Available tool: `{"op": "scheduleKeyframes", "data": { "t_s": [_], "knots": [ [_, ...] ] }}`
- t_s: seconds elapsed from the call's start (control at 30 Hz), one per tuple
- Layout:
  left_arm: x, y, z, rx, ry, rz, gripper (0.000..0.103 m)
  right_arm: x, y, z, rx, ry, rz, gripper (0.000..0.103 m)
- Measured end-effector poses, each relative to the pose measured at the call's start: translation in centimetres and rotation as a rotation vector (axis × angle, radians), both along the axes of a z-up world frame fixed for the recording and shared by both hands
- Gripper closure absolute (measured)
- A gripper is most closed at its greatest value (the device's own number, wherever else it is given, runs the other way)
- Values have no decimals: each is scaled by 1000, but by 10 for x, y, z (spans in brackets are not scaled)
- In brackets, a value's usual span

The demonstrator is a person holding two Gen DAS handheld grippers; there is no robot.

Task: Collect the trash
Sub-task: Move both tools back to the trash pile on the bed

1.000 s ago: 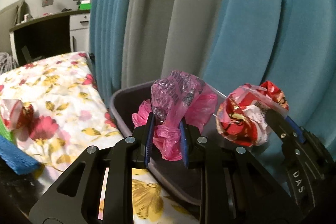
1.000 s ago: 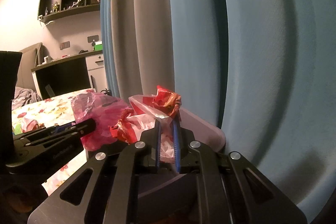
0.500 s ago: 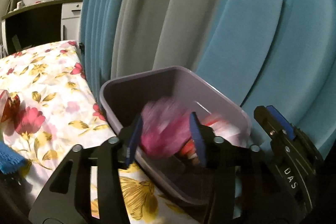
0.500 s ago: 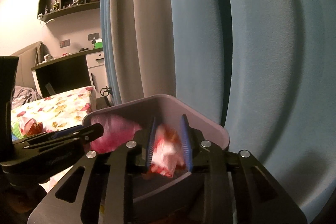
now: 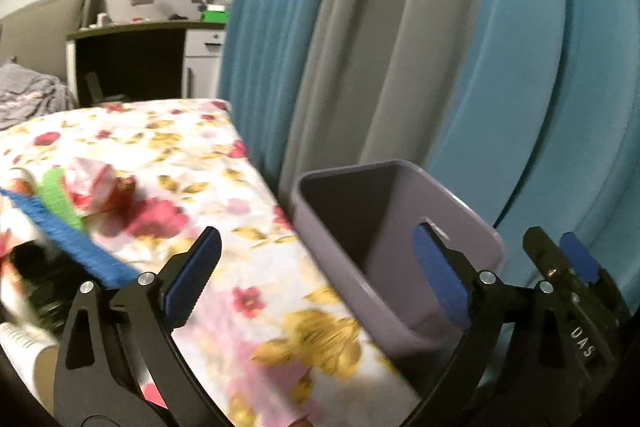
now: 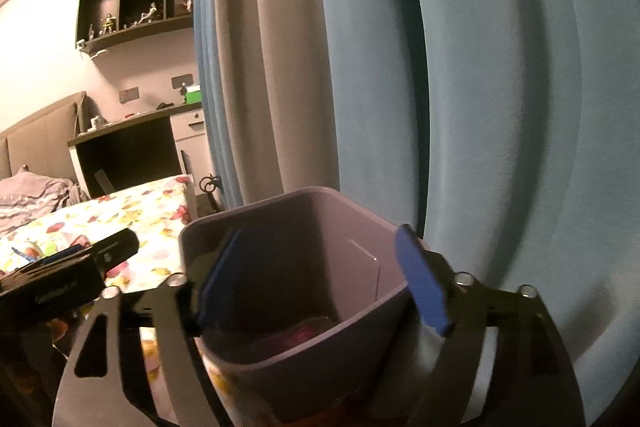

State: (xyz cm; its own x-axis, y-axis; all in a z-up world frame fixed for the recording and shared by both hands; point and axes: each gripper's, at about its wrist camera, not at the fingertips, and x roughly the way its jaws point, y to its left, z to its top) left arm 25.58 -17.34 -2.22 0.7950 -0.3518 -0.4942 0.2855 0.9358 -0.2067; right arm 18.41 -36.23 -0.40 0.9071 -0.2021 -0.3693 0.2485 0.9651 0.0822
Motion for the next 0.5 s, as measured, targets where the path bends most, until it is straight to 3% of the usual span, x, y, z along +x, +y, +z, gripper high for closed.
{"op": "scheduleKeyframes", "data": {
  "t_s": [0.1, 0.5],
  "knots": [
    [-18, 14, 4, 28, -21, 42, 7, -11, 10, 4, -7, -3, 20, 19],
    [-92, 100, 8, 116, -78, 246, 7, -52, 65, 13, -10, -24, 133, 18]
  ]
}}
